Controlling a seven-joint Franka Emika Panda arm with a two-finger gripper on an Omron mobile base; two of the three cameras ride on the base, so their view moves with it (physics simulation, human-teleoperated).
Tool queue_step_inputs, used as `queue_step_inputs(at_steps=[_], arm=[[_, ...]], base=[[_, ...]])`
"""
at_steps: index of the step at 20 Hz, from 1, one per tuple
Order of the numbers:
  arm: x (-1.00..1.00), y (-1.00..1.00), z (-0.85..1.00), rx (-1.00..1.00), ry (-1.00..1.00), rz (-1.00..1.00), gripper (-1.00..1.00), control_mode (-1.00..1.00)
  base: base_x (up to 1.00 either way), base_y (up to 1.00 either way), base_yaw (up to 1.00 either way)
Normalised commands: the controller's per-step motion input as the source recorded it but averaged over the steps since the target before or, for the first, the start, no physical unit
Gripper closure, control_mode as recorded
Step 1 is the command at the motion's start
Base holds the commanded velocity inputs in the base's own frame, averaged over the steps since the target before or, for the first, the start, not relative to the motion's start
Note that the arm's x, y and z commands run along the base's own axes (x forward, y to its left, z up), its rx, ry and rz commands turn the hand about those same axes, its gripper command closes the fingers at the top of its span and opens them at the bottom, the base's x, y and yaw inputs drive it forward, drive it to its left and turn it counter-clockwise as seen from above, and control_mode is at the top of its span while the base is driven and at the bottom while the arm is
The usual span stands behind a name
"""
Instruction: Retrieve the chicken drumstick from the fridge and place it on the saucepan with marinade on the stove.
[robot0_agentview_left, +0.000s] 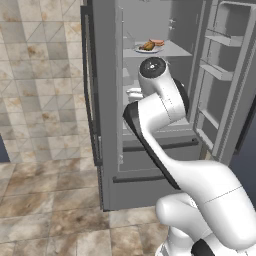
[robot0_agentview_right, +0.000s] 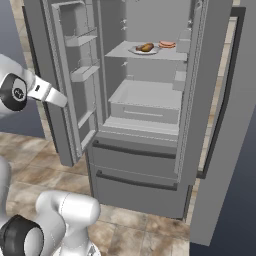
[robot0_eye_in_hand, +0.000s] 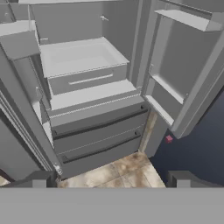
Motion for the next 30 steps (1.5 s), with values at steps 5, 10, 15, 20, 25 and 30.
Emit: queue_step_inputs(at_steps=[5,10,15,20,25,30], arm=[[0.00,-1.00,0.00,0.05,0.13,0.00,-1.00,-1.00],[0.00,-0.84,0.00,0.11,0.17,0.00,-1.00,-1.00],[0.18,-0.51,-0.03,0.13,0.15,0.02,-1.00,-1.00],[-0.05,-0.45,0.00,0.11,0.04,0.05,-1.00,-1.00],[-0.48,-0.21,-0.01,0.03,-0.06,0.07,-1.00,-1.00],[-0.23,0.00,-0.32,0.00,-0.08,0.09,-1.00,-1.00]], base=[[0.00,0.00,0.00],[0.00,0.00,0.00],[0.00,0.00,0.00],[0.00,0.00,0.00],[0.00,0.00,0.00],[0.00,0.00,0.00]])
